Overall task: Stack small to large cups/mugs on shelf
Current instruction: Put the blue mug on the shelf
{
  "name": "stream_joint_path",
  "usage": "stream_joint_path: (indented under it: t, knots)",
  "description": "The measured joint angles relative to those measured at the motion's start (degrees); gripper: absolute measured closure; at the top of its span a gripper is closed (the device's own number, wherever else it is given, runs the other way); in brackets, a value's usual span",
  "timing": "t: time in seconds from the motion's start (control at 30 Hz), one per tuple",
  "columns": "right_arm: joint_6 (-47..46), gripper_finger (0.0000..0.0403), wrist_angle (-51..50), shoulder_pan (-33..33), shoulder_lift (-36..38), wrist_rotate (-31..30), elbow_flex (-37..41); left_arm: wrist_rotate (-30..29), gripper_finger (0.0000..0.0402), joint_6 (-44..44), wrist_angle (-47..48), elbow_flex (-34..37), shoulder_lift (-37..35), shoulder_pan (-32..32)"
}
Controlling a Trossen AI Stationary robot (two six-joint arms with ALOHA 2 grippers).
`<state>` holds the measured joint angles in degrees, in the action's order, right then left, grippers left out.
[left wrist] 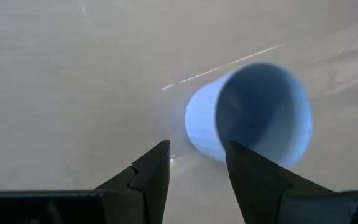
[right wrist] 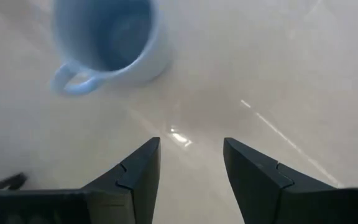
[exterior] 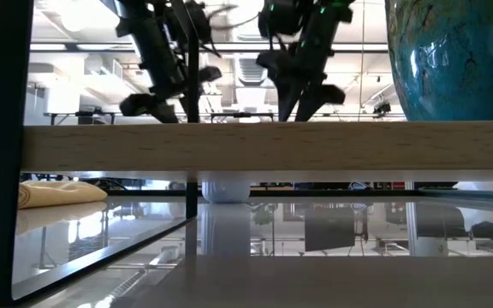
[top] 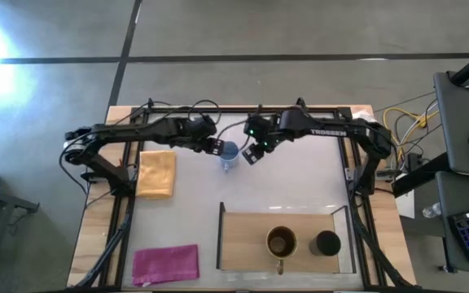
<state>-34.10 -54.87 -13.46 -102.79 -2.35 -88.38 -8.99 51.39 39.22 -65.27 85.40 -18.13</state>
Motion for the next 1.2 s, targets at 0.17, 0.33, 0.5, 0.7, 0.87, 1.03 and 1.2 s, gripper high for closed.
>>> stream_joint_path:
  t: [0.17,0.33,0.5,0.7,0.87,1.03,1.2]
  knots:
    - [-2.5,0.0234,-0.5,2.9,3.5,-2.5,1.7,-0.3,0.0259,0.2,0.2,-3.6,5.0,-0.2]
    - [-5.8,0.0234,-2.4,4.4,8.1,-4.8,4.5,0.2,0.0259,-0.7,0.2,-5.8,7.3,-0.1]
    - [-9.8,0.0234,-3.7,5.5,13.8,-6.8,9.2,0.6,0.0259,-1.2,0.3,-6.5,9.5,-0.1]
    - [-15.8,0.0234,-3.6,6.2,21.5,-9.4,16.6,3.5,0.0259,-1.2,0.3,-6.5,13.0,0.1]
    - [-20.5,0.0234,-3.5,6.1,27.3,-9.9,22.9,3.5,0.0263,-1.2,0.2,-7.7,14.6,0.2]
    - [-25.2,0.0234,-3.2,6.2,32.3,-9.8,28.9,2.5,0.0299,-0.9,0.1,-7.9,14.6,0.2]
    - [-28.7,0.0234,-2.8,7.2,35.8,-9.8,32.8,2.5,0.0374,-0.9,0.2,-7.9,14.2,0.2]
